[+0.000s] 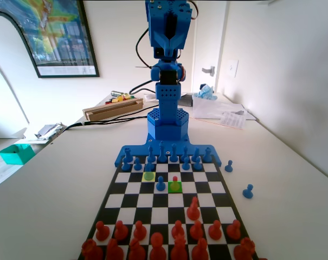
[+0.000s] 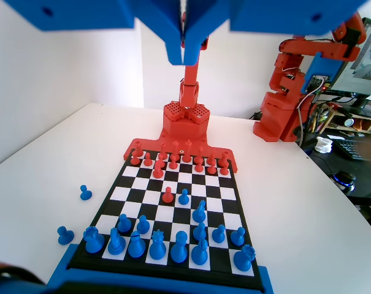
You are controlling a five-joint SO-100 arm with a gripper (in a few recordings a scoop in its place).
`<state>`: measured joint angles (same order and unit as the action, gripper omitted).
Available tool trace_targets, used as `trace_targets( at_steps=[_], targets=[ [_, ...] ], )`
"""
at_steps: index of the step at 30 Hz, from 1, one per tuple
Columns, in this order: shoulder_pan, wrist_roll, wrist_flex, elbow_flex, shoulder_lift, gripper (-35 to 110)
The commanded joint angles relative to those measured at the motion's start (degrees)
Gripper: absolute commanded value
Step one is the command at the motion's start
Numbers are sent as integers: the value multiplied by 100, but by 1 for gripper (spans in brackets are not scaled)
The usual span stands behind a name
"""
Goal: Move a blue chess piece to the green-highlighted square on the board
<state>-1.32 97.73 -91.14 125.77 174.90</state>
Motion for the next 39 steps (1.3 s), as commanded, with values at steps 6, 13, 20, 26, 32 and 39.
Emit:
trace_targets(
  at_steps=[6,13,20,26,32,39],
  targets=[
    [-35,79,105,-62,18,3],
    [-35,79,105,-62,18,3],
    [-9,79,105,-62,18,3],
    [18,79,105,-62,18,6],
    [-26,88,105,-62,18,6],
    [88,-9,105,-105,0,1]
  ],
)
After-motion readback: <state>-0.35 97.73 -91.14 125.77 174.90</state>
